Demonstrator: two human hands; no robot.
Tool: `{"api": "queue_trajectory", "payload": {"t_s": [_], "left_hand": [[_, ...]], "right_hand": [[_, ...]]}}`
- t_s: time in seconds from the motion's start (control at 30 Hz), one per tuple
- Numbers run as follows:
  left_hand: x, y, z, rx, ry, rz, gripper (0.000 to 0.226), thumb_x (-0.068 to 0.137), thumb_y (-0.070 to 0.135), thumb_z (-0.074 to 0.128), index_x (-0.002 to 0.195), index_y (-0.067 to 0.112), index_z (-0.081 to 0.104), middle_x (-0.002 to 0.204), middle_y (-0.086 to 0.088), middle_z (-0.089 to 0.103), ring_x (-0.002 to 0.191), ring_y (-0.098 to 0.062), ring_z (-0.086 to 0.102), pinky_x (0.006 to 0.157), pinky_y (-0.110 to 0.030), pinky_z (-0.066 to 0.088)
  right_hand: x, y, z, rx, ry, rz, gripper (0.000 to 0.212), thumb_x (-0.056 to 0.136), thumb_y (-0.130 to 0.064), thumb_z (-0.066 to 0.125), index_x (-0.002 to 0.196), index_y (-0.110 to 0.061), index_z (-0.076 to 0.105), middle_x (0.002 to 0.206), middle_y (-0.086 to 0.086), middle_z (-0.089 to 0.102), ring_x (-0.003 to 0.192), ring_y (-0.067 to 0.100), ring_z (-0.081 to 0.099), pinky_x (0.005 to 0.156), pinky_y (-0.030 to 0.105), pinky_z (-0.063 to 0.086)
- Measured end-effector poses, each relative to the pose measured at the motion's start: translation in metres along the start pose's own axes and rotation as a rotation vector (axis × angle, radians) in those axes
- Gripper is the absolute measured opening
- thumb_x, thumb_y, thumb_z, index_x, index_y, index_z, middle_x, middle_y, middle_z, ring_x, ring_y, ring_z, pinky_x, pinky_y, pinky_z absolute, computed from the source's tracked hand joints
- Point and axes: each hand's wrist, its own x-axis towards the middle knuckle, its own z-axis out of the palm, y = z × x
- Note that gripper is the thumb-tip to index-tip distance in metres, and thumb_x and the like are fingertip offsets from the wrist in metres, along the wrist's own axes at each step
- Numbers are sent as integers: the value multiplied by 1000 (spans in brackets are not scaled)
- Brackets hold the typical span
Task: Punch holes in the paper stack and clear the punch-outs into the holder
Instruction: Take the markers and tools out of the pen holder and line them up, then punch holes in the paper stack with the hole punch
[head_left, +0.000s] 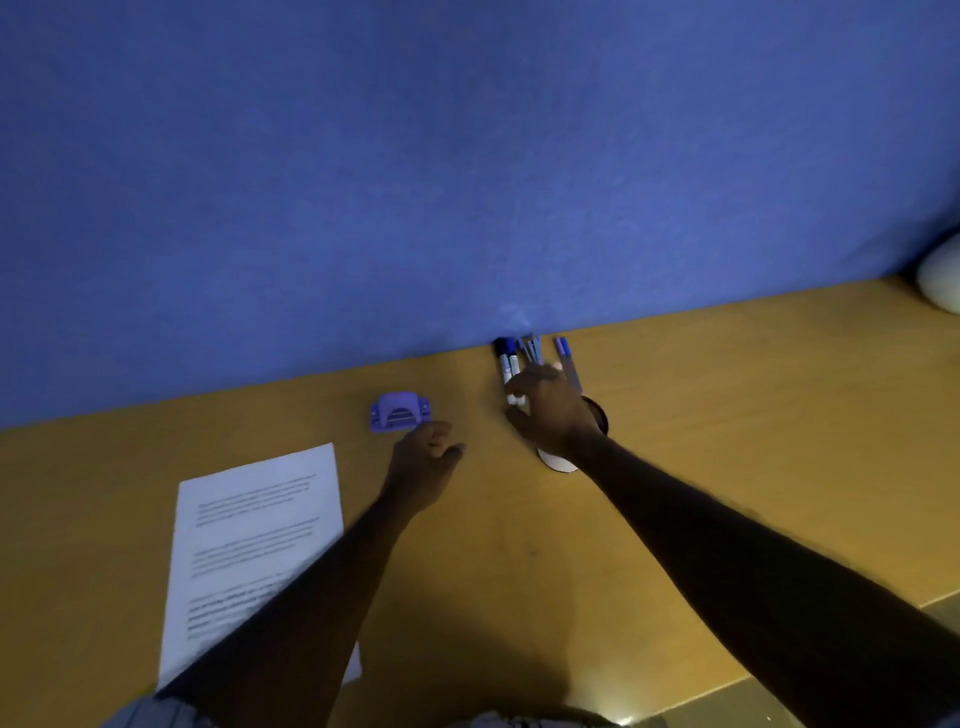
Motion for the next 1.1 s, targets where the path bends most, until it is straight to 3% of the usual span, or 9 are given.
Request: {"api": "queue_trajectory", "payload": {"t_s": [0.13,0.43,0.6,0.7,0.77,0.83,0.9,0.97,1.1], "left_hand": [[-29,-18,-17,38,19,-3,38,85,23,70,120,8,60,117,-9,65,95,-12,59,75,-18,41],[-86,-81,-57,97,61,-99,44,86,26,69,126,9,58,125,-8,63,112,-23,61,91,-28,47],[-99,-113,-92,37,224,-191,40,85,27,71,120,10,60,120,-6,65,99,-16,61,82,-25,45],[-114,-142,-122,182,316,-235,43,85,30,69,123,13,59,129,-7,59,115,-23,56,99,-35,45],[-123,-162,-141,294,360,-241,46,84,34,69,124,16,57,134,-8,54,123,-26,50,105,-42,41],[-131,-180,-157,429,294,-276,62,80,50,67,133,21,49,145,-8,43,132,-28,42,109,-49,36],[-137,-194,-166,559,110,-342,92,73,75,56,147,28,26,160,-6,15,145,-29,19,114,-55,20],[-143,-206,-168,615,-19,-352,111,65,90,43,152,32,4,162,-3,-10,148,-29,-2,115,-57,5],[-145,-220,-164,690,-58,-292,114,66,93,21,152,24,-7,160,-6,-18,148,-29,-10,117,-58,-1]], "right_hand": [[-30,-34,24,33,-75,-18,27,87,-33,66,107,-16,67,105,2,64,101,20,58,86,35,49],[-73,-92,70,96,-282,46,26,87,-31,66,110,-18,66,104,-1,63,96,15,57,78,28,49],[-69,-126,91,316,-355,195,24,82,-25,72,102,-12,69,97,3,70,89,17,65,76,23,46],[-70,-151,105,397,-373,236,22,81,-22,72,101,-11,70,97,4,71,89,18,66,76,22,46],[-71,-165,116,429,-400,273,22,82,-23,72,101,-12,69,100,3,71,92,19,65,81,29,51],[-73,-178,125,454,-422,324,21,81,-24,71,97,-11,67,100,4,70,92,21,65,84,38,54],[-76,-188,133,467,-448,368,24,79,-27,71,94,-9,64,96,6,69,90,25,64,81,42,54],[-78,-197,137,477,-482,403,29,78,-29,72,95,-8,61,95,7,67,88,25,63,76,41,53],[-83,-214,143,646,-442,557,26,76,-23,74,94,-15,56,96,1,65,88,21,63,73,36,54]]}}
